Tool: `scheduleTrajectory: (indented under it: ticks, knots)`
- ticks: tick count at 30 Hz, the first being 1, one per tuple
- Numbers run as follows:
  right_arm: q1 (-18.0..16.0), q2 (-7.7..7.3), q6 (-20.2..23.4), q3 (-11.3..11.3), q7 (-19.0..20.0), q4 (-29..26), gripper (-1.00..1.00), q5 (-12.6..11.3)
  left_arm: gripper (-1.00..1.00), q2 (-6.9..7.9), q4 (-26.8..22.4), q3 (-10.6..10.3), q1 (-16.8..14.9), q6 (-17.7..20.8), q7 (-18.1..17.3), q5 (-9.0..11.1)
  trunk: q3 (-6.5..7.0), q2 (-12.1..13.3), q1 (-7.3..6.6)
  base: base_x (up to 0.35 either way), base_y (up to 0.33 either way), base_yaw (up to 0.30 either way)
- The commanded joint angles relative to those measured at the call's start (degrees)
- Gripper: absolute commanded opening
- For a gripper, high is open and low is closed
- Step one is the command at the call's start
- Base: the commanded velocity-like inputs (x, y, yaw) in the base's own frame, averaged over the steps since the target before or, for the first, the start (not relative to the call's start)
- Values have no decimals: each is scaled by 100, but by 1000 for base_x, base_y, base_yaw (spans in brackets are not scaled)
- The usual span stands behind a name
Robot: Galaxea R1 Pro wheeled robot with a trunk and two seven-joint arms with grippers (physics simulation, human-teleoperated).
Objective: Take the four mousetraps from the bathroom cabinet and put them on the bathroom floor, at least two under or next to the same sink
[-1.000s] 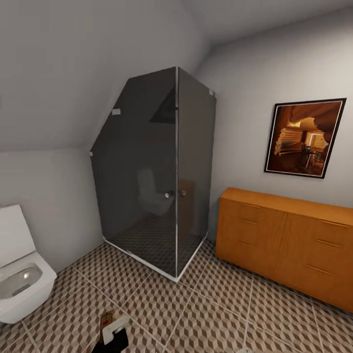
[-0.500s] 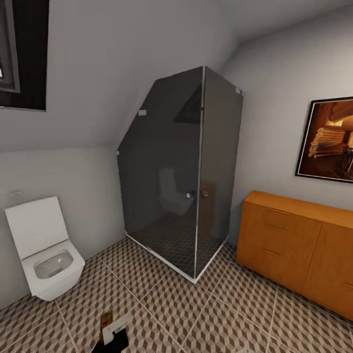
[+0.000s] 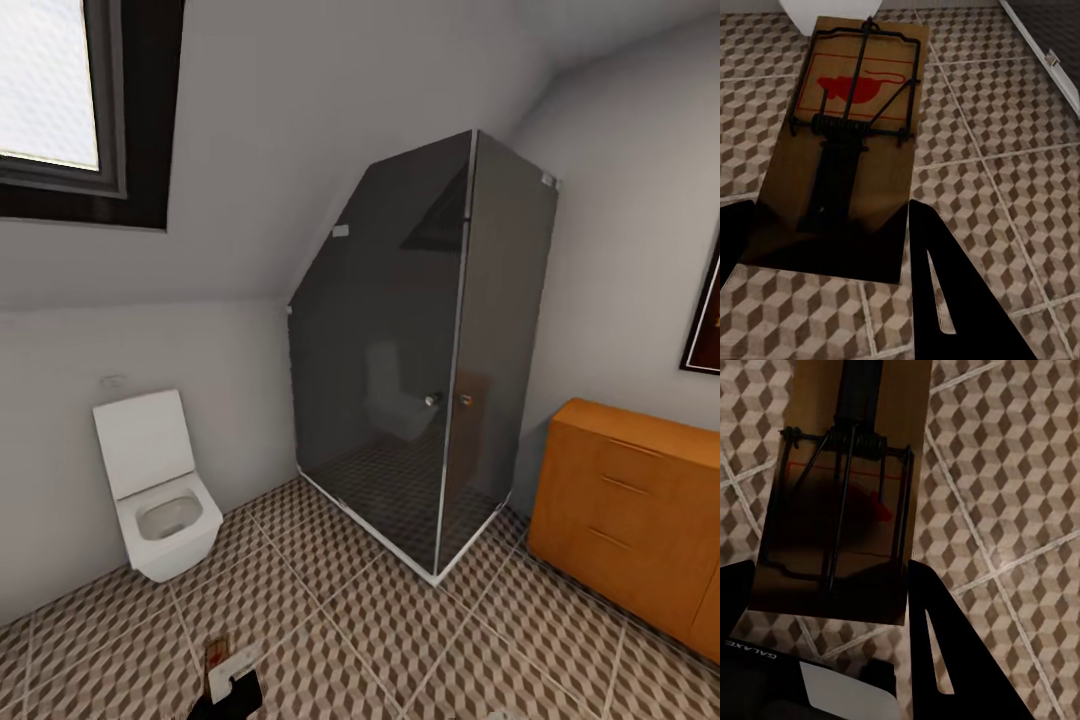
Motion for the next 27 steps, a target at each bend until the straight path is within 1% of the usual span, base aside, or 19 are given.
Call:
scheduleTrajectory:
  ticks: [1,27]
  knots:
    - [-9,-1,12,-5,13,6,-100,17,-100,-2,-1,-48,-4,3,68,-10,-10,-8,1,0,0,300]
    - [-12,-17,12,-5,13,6,-100,17,-100,7,-1,-40,-4,14,64,9,-10,-8,1,0,0,300]
